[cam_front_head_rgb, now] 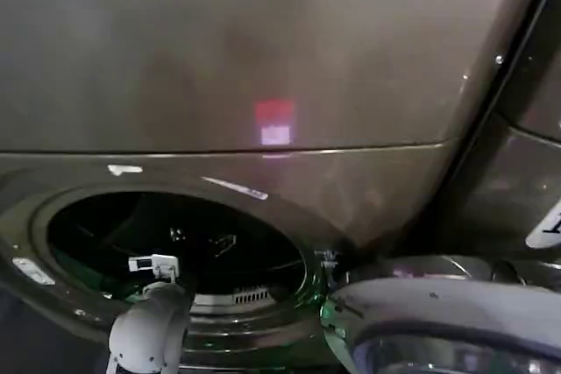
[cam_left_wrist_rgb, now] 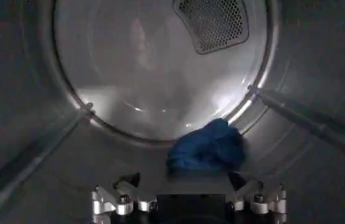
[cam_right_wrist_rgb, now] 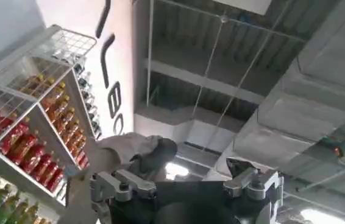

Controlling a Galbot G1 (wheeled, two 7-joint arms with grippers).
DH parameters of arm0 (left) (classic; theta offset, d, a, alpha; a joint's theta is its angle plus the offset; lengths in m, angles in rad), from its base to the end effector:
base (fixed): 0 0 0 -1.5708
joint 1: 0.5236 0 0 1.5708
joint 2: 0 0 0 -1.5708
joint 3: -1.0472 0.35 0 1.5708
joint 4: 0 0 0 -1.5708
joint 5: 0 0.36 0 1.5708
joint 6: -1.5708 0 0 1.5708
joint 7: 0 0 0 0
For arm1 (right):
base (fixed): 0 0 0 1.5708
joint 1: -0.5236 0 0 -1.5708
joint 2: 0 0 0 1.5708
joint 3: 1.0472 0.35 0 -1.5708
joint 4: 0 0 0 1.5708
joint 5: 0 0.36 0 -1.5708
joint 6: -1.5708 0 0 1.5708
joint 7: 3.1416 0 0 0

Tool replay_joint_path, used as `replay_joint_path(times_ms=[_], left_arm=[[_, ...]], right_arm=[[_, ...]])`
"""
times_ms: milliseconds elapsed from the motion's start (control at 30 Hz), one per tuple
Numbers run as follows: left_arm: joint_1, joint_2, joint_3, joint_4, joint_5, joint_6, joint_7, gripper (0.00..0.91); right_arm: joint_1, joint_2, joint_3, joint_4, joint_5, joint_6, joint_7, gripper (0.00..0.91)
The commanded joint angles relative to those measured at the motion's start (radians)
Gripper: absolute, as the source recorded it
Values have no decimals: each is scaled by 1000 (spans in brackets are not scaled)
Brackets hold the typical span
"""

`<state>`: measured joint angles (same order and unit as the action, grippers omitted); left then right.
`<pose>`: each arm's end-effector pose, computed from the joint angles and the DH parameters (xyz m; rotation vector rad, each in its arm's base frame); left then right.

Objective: Grasp the clothes from the dryer.

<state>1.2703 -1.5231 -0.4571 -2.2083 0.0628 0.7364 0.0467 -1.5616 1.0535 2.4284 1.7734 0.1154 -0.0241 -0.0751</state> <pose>0.2513 -0.0127 -0.1970 -0.1159 -2.8136 -0.1265 -0.1383 -0.4268 -0.0097 1.9066 1.8409 -1.0940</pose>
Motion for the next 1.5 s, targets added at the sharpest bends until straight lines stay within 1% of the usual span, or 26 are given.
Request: replay_joint_path(times_ms=[33, 267, 300, 367, 500, 667, 733, 800, 833, 867, 967, 1167, 1300, 1500], left_arm=[[-33, 0, 6, 13, 4, 49, -3, 907], [-166, -17, 75, 117, 33, 49, -26, 907], [-187, -31, 77, 139, 23, 49, -29, 907], [-237, -55, 86, 207, 63, 49, -38, 907], [-347, -62, 118, 327, 33, 49, -53, 907], [-481, -91, 103, 442, 14, 49, -64, 907], [-522, -110, 88, 494, 37, 38, -62, 907], [-572, -111, 85, 560, 16, 33, -70, 907], [-592, -116, 83, 598, 22, 25, -82, 907], [-617, -119, 85, 654, 34, -2, -87, 907], [-664, -133, 81, 759, 37, -31, -89, 907], [-756, -135, 64, 929, 36, -81, -89, 907], [-804, -135, 32, 1056, 63, -163, -95, 907], [-907, -135, -4, 1231, 64, -197, -72, 907]], right_arm=[[-3, 3, 3, -1, 0, 13, -3, 907], [-7, 9, 11, 1, 1, 15, -3, 907], [-9, 11, 13, 4, 1, 16, -3, 907], [-11, 16, 15, 8, 2, 16, -5, 907], [-9, 15, 15, 5, 2, 17, -6, 907], [-9, 17, 10, 10, 2, 16, -9, 907], [-4, 16, 8, 10, 3, 13, -9, 907], [1, 14, 5, 10, 4, 10, -10, 907], [3, 14, 4, 13, 4, 9, -10, 907], [5, 16, 2, 17, 4, 8, -10, 907], [3, 21, 3, 28, 7, 5, -12, 907], [-3, 21, 6, 20, 9, 7, -15, 907], [0, 19, 6, 20, 10, 7, -19, 907], [9, 18, -1, 20, 12, 7, -20, 907]])
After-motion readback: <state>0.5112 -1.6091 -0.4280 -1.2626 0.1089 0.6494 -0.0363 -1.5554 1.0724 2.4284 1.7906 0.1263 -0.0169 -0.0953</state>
